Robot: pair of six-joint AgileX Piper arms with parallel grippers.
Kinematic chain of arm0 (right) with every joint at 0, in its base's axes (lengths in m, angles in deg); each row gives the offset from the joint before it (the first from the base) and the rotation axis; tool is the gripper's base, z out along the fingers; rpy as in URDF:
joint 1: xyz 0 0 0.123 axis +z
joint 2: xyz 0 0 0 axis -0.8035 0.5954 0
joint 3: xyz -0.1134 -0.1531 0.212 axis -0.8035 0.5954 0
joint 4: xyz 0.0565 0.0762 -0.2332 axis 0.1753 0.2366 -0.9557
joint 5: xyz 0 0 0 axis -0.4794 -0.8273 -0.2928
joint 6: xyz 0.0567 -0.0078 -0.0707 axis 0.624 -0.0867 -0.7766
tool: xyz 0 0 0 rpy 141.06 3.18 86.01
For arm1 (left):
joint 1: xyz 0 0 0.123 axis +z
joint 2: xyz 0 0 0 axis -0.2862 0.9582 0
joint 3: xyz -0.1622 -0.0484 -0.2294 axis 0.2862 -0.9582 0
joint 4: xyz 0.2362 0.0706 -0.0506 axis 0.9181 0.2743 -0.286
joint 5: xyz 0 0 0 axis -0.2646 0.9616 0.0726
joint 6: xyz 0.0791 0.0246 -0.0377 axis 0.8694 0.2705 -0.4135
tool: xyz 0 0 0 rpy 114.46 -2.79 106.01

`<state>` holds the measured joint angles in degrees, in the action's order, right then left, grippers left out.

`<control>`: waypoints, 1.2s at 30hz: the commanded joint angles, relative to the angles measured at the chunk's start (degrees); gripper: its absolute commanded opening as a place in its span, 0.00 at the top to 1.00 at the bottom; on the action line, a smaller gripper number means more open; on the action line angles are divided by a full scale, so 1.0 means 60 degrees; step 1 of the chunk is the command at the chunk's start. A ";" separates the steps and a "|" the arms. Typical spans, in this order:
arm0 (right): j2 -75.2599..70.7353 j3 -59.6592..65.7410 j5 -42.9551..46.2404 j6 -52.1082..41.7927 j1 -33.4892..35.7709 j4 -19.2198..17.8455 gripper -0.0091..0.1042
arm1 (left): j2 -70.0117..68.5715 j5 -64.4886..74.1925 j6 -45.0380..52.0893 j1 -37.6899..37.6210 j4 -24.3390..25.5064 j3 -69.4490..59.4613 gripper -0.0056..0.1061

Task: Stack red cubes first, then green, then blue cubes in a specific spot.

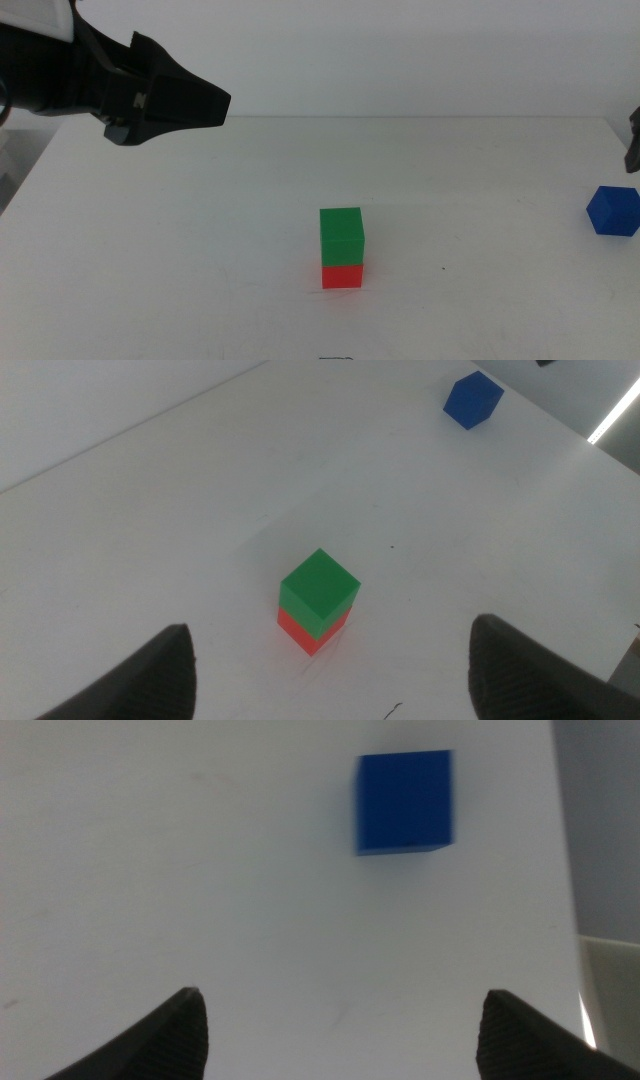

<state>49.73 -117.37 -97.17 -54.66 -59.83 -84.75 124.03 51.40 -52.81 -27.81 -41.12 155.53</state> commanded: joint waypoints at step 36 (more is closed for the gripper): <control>0.3833 -0.2248 0.1318 -0.1631 -0.0822 0.0029 0.13 | -0.0136 -0.0474 -0.0034 -0.0009 -0.0496 0.0218 0.11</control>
<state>75.03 -128.98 -90.84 -63.73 -65.12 -83.84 124.03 51.38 -52.81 -27.81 -41.12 155.53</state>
